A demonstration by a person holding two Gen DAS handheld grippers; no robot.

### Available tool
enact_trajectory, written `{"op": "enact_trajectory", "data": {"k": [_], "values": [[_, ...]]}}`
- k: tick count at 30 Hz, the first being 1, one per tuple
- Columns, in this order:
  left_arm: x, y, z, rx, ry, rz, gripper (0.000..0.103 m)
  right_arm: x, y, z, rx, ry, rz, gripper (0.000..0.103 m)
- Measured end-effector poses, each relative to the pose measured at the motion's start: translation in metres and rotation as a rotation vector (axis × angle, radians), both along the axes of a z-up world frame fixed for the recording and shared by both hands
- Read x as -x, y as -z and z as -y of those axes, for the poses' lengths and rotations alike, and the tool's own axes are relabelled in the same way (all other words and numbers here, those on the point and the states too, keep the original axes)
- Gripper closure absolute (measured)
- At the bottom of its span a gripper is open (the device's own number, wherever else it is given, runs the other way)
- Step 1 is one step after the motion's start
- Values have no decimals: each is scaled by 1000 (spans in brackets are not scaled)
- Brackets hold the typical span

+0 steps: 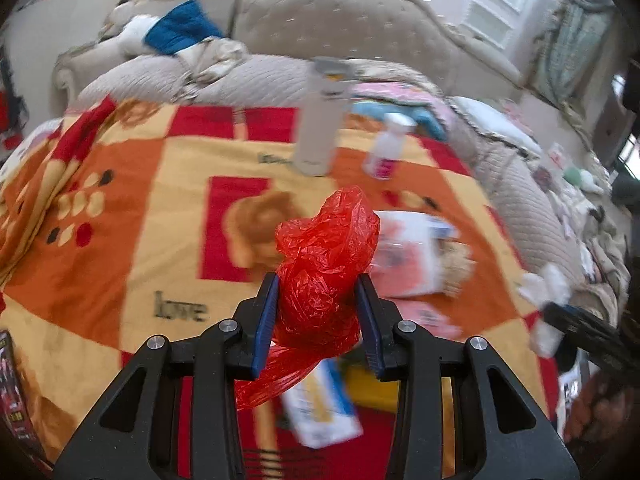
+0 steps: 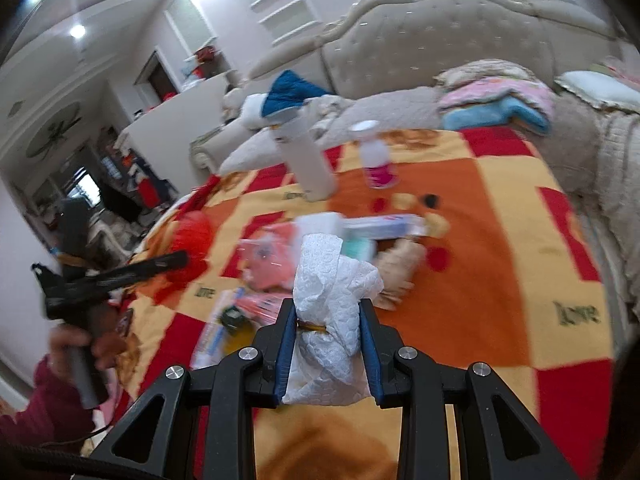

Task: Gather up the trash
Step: 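Carry the red bag and white tissue to the black bin and open both grippers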

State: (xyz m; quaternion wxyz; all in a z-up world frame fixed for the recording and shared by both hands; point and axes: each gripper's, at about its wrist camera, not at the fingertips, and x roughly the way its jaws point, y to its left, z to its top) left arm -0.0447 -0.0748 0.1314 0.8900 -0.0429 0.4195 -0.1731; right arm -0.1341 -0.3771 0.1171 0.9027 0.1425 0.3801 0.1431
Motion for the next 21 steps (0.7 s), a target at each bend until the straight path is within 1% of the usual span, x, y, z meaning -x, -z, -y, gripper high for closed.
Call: {"op": "enact_trajectory", "data": {"k": [2,5,7,14,17,21], "values": [[12,-6,23,7,42,8,67,9,4,18,18,38,-11,74],[28,-10,68,28,128,-1,67,27,9,53,31,98,-24,74],[40,-10,104,39,195,-12,67,40,10,75,46,141,-29,74],[73,-5,223,72,385,-62,67,82,19,160,89,316,-65,74],[85,-3,264,77,437,-78,67,98,25,193,113,389,-81,74],[94,7,322,95,505,-105,67,113,35,230,119,464,-109,74]]}}
